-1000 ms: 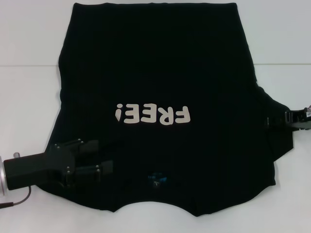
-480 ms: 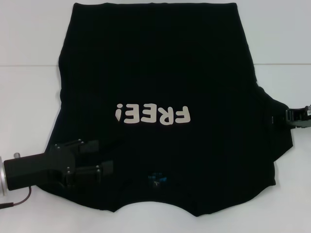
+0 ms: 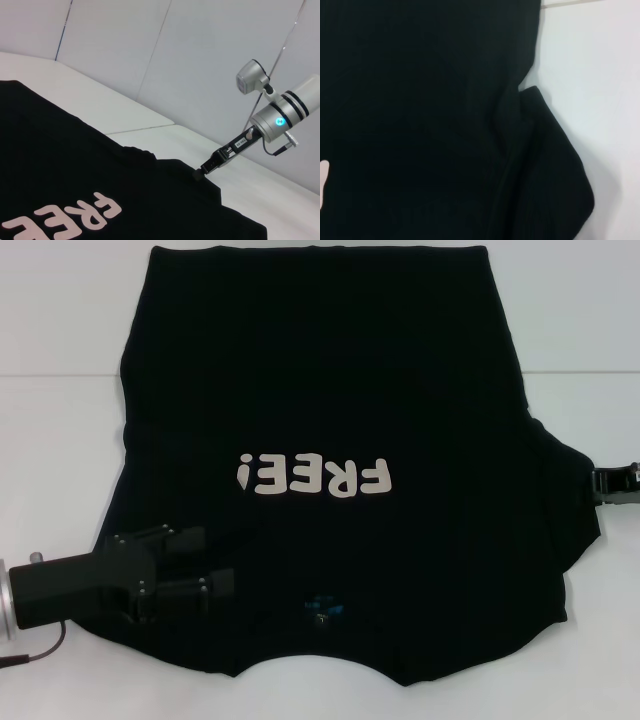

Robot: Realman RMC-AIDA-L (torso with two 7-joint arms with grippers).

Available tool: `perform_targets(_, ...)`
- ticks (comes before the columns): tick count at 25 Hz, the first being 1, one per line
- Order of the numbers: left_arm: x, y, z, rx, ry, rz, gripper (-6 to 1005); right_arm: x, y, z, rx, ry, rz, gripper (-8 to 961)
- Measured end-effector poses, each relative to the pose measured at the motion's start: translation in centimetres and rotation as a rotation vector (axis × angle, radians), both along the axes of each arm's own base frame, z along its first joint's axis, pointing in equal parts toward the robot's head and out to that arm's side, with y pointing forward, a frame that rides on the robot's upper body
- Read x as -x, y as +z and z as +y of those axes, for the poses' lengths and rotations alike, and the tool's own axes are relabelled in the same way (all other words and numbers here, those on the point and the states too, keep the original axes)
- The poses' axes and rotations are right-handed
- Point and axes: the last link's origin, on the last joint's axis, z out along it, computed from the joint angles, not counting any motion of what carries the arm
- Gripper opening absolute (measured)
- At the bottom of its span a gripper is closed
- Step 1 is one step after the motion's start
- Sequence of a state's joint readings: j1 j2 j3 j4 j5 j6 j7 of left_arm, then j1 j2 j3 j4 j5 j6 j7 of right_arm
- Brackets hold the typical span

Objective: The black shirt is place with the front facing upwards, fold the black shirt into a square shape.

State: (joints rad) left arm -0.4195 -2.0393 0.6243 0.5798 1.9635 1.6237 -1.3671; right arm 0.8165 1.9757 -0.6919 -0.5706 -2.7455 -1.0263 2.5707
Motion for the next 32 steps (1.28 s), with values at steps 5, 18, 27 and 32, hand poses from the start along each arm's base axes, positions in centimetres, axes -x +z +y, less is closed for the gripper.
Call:
perform_targets(5,0.0,0.0,0.0,0.001,0.002,-0.001,872,0.1,0.1,0.1,0.001,0.004,-0.002,174)
perform_targets(18,0.1,0.2,0.1,0.001,0.005,0.000,872,-0.2,3.1,-0.5,-0.048,0.010,0.004,24)
perform_targets(27,0.0,0.2,0.1,0.007,0.009,-0.003,866,-0.5,4.7,-0.8,-0.078,0.016,0.000,25)
perform_targets(32,0.1,0.3,0.0,0.008,0.011,-0.003,860,-0.4,5.4,-0.8,-0.105,0.017,0.018,26)
